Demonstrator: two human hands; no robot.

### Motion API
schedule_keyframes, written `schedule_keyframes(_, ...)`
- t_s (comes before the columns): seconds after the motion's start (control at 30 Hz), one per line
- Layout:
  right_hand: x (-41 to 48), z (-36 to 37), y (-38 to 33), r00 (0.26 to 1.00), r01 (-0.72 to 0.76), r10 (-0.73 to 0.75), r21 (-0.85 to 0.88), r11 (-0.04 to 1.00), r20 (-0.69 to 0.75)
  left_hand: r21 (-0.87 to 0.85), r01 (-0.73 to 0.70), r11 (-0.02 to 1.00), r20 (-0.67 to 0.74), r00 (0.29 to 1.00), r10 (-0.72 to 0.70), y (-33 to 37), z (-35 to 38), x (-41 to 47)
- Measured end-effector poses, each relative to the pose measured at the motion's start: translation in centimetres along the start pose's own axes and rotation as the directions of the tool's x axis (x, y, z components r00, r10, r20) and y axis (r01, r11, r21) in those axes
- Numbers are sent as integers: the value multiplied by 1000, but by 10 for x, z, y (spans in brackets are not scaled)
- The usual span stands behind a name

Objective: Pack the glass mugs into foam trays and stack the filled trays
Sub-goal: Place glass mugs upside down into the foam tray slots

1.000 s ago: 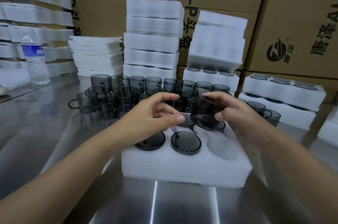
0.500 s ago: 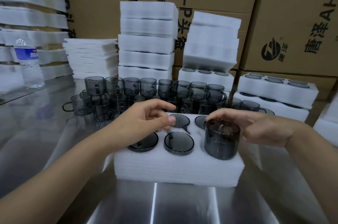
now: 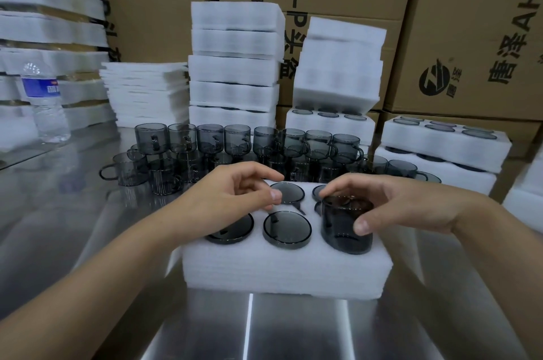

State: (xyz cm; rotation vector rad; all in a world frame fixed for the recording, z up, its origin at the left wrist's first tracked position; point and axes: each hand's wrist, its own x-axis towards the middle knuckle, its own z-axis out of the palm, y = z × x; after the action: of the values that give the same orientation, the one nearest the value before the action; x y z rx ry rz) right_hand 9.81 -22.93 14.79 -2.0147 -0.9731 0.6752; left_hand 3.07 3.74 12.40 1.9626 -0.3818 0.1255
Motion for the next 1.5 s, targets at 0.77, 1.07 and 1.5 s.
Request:
schedule_keyframes(0.77,2,14,-21,983,-93,32,-335,938,-183,26,-2,1000,12,1000,1,-1,-1,1)
schedule_keyframes(1.07,28,50,-20,953,-176,11,-522,834,-303,66,-24,998,25,999,22,-2,-1,0)
schedule_keyframes(1.5,38,56,-6,945,-314,158,-655,687,-287,95,-67,993,65,996,61,-6,-2,2)
